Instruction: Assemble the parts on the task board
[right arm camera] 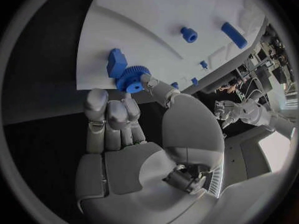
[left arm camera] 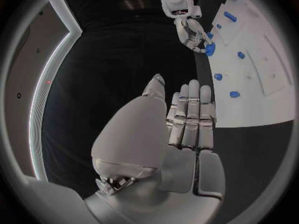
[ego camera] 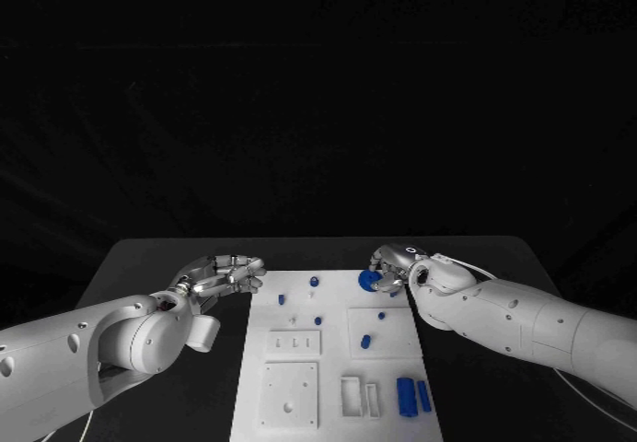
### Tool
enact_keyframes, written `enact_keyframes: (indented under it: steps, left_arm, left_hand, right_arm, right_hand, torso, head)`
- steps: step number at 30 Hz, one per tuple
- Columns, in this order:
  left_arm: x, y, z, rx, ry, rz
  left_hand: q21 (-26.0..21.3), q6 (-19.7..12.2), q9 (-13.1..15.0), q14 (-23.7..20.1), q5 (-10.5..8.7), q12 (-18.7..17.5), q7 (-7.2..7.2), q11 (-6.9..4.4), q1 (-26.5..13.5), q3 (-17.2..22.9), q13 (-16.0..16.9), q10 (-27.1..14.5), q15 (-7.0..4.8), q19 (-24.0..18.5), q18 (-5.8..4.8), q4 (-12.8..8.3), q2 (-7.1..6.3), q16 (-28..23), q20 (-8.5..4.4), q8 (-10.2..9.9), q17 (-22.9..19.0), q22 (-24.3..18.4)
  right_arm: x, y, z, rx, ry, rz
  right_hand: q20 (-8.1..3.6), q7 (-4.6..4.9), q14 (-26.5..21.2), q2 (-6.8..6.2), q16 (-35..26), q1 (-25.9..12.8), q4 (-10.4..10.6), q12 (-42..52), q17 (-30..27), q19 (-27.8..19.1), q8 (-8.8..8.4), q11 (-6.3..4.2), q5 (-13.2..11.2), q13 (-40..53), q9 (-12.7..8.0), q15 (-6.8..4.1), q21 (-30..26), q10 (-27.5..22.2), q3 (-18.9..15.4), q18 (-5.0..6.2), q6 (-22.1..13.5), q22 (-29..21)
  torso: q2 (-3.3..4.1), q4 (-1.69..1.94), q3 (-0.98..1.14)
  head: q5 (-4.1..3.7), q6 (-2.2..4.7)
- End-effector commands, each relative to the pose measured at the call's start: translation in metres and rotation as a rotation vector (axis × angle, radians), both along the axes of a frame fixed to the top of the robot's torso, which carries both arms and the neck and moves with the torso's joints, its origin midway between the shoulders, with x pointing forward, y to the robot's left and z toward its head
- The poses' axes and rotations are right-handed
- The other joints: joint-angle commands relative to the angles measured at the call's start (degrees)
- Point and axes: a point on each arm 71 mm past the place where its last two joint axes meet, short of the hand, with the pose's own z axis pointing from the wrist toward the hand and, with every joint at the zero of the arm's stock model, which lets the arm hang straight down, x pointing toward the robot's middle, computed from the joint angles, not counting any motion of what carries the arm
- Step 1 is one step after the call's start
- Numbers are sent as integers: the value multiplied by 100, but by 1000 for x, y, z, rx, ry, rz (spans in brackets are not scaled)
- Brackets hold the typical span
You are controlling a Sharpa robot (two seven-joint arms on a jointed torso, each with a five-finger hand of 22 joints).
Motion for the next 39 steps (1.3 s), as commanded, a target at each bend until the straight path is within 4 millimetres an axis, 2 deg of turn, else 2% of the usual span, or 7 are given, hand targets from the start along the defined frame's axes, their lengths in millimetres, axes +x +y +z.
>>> enact_keyframes:
  steps: [1,12,21,23,27,31,39]
  left_arm:
    - [-1,-3,2,-5,-8,-21]
    - [-1,-2,2,-3,-8,-22]
    - [-2,-2,2,-2,-8,-23]
    - [-2,-2,2,-2,-8,-21]
    - [-2,-2,2,0,-9,-22]
    - [-2,-2,2,0,-10,-23]
    - [-2,1,2,3,-12,-16]
  left_hand:
    - [20,23,-2,-24,-26,-20,0,0,53,-17,-2,54,-6,-34,102,-10,17,18,-7,-33,-10,93]
    - [20,25,-2,-25,-27,-23,-1,-1,58,-17,-1,56,-6,-36,102,-11,16,19,-8,-34,-11,93]
    - [20,26,-1,-26,-26,-25,-2,-1,62,-16,-1,58,-6,-36,103,-11,17,19,-8,-35,-12,93]
    - [20,26,-1,-26,-27,-26,-2,-1,63,-16,-1,58,-5,-36,103,-11,17,19,-8,-35,-12,93]
    - [21,27,-1,-26,-27,-27,-2,-1,63,-16,-1,59,-5,-37,103,-11,16,20,-7,-36,-13,92]
    - [21,27,-1,-27,-27,-28,-1,-1,64,-16,-1,59,-5,-37,102,-10,17,20,-7,-36,-13,92]
    - [21,28,0,-27,-26,-31,-2,-1,69,-16,0,61,-5,-38,103,-11,16,21,-7,-37,-14,92]
  right_arm:
    - [-3,2,-12,-45,43,12]
    - [-5,7,-20,-106,40,28]
    - [-7,9,-24,-146,27,31]
    - [-7,9,-23,-147,12,33]
    - [-8,10,-22,-140,1,39]
    - [-10,12,-20,-124,-25,44]
    - [-16,19,-8,-103,-119,53]
  right_hand:
    - [-23,37,4,76,-31,-12,8,35,18,-23,54,-27,-13,118,16,-42,38,25,29,593,145,125]
    - [-4,-35,19,148,-69,-22,-28,69,76,-53,156,-96,-12,98,63,-106,96,59,57,593,358,122]
    - [7,-53,28,118,-85,-44,-25,70,96,-60,178,-112,-48,83,74,-120,116,63,56,593,418,119]
    - [11,-75,32,150,-95,-38,-23,75,108,-65,212,-132,-56,78,89,-138,125,70,75,593,492,117]
    - [23,-135,39,305,-121,-42,-19,102,135,-81,290,-189,-112,78,120,-190,147,100,129,593,674,114]
    - [36,-179,48,383,-146,-76,10,139,161,-92,324,-231,-163,88,131,-230,165,137,209,593,788,111]
    - [34,-202,59,363,-152,-104,3,231,183,-81,335,-253,-167,139,136,-252,190,229,224,593,842,112]
  torso:
    - [-3,-5,1]
    - [-5,-14,6]
    - [-7,-8,5]
    - [-6,-10,4]
    - [-9,-16,5]
    - [-9,-10,2]
    - [-14,-21,3]
  head:
    - [6,-14]
    - [13,-43]
    - [-5,-58]
    - [-7,-61]
    - [2,-55]
    - [-9,-51]
    - [2,-30]
